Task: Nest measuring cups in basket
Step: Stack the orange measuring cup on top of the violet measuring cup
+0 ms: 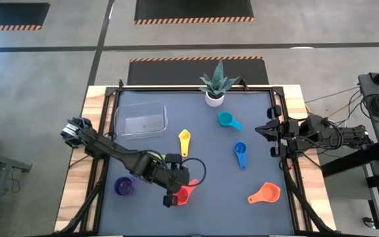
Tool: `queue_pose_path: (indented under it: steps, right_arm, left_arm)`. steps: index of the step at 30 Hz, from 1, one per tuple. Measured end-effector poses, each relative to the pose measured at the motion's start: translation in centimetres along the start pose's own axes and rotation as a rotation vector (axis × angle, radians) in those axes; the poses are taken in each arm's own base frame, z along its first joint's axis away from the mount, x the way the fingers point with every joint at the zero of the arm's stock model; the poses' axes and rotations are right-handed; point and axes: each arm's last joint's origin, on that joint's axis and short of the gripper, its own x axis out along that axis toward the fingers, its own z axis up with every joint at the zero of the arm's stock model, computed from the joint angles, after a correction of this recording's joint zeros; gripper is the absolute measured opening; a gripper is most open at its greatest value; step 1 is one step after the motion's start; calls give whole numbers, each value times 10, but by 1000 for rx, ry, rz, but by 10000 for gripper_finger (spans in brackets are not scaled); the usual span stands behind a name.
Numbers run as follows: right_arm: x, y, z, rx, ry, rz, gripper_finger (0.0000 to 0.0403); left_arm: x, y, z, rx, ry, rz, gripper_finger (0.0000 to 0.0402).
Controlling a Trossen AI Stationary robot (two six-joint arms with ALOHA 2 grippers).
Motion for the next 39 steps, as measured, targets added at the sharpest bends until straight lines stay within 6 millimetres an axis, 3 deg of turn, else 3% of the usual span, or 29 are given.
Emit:
queue_pose_path:
  steps: [9,16,27,34,39]
  right_arm:
    - [0,0,0,15,1,0,9]
    - [8,2,-6,175,53,50,9]
    - [48,28,-20,430,471,273,9]
    - [56,55,-28,517,714,302,9]
    - [57,71,-32,479,738,299,9]
  left_arm:
    - [-1,-7,-13,-55,106,-34,0]
    - [-5,-19,-25,-38,178,-43,0]
    - [-8,-19,-29,39,204,-11,0]
    - [-17,-16,-28,98,162,63,0]
    - [-23,-14,-25,168,98,126,0]
